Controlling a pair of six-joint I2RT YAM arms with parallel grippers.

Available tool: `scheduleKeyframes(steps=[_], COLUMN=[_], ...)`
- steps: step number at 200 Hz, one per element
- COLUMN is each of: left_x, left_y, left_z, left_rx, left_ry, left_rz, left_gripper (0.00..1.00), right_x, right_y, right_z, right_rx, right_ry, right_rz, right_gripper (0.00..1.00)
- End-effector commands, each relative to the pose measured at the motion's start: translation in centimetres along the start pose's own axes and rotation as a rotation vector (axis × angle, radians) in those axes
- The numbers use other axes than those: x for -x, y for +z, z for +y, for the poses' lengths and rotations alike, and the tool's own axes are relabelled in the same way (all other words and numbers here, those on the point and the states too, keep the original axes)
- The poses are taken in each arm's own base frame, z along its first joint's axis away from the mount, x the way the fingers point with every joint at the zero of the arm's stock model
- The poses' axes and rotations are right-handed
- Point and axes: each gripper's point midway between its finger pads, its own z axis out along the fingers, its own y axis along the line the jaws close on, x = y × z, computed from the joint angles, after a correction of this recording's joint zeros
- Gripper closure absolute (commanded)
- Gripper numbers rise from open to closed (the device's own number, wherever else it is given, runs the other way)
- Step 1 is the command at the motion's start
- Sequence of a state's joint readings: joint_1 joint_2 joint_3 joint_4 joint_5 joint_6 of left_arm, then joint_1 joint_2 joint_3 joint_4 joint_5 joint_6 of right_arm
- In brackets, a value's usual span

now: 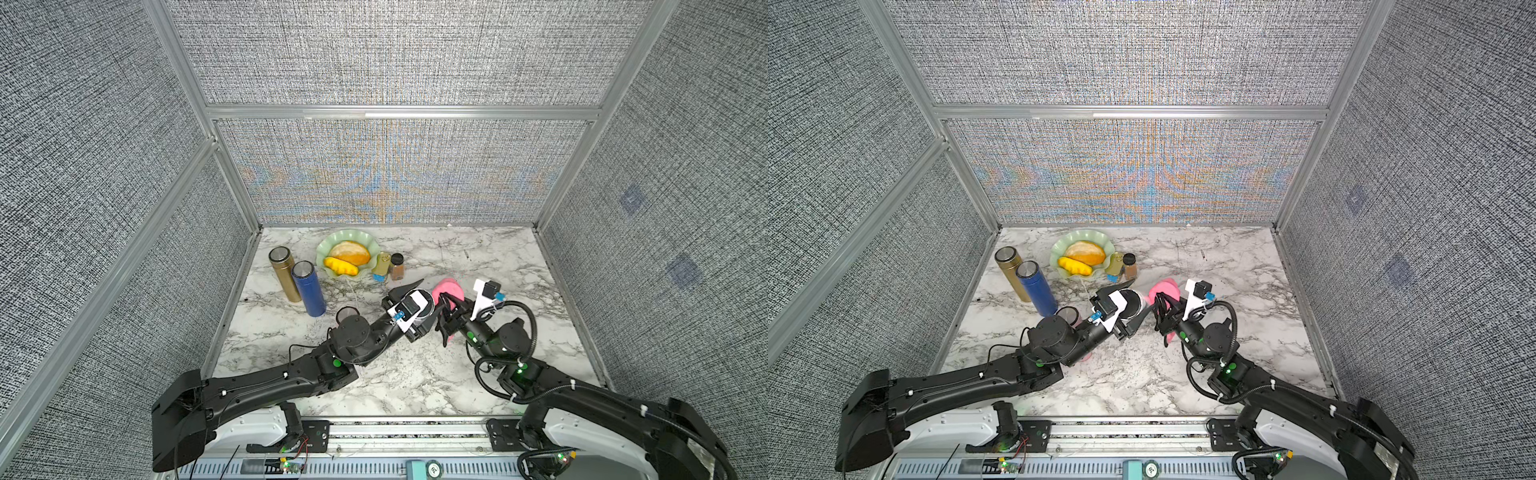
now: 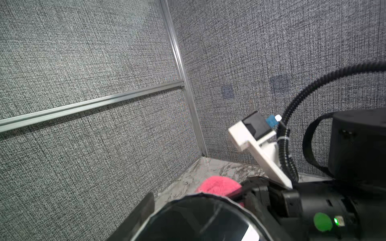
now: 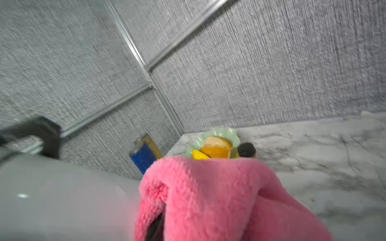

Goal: Wipe the surface of the thermos
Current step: Wipe the dirt from the surface of the thermos.

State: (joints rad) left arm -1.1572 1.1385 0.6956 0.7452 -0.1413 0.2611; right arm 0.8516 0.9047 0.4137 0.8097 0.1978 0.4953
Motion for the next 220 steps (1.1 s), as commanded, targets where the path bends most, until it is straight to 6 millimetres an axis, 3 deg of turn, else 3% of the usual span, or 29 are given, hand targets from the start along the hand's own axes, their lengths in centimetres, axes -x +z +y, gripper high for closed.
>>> scheduleKeyframes(steps=[1,20,42,66,87,128,157,173,204,220], left_x=[3.4,3.6,3.8,3.9,3.7,3.3,3.1,3.0,3.1,3.1], left_y=[-0.5,-0.7,-1.0,-1.1,-0.9,-0.3,0.1,0.1,0.1,0.0], left_z=[-0.9,-1.2,-1.3,-1.7,-1.8,-1.9,-2.2,-2.3,-2.4,-2.4], left_rx=[-0.069,-0.088,-0.099,-0.128,-0.133,-0.133,-0.145,-0.151,-0.160,-0.160], left_ry=[-0.004,-0.006,-0.012,-0.012,-0.013,-0.007,-0.005,-0.006,-0.007,-0.006], left_rz=[-0.142,-0.149,-0.153,-0.153,-0.148,-0.128,-0.117,-0.114,-0.114,-0.116], left_gripper=[1.00,1.00,1.00,1.00,1.00,1.00,1.00,1.00,1.00,1.00], right_x=[1.6,0.8,-3.0,-5.4,-4.3,1.2,1.5,-0.2,-4.7,-5.6], right_y=[-0.1,0.1,-0.3,-1.5,-1.7,-1.3,-1.5,-1.3,-1.7,-1.9], right_z=[3.3,3.6,0.8,-1.9,-1.8,3.6,5.5,4.3,-1.2,-2.8], right_rx=[0.131,0.156,0.095,0.074,0.086,0.227,0.307,0.279,0.113,0.074], right_ry=[0.003,0.023,0.048,0.090,0.101,0.027,0.030,0.044,0.088,0.109], right_rz=[0.010,0.045,0.088,0.079,0.056,0.024,0.055,0.074,0.104,0.110], right_gripper=[1.00,1.00,1.00,1.00,1.00,1.00,1.00,1.00,1.00,1.00])
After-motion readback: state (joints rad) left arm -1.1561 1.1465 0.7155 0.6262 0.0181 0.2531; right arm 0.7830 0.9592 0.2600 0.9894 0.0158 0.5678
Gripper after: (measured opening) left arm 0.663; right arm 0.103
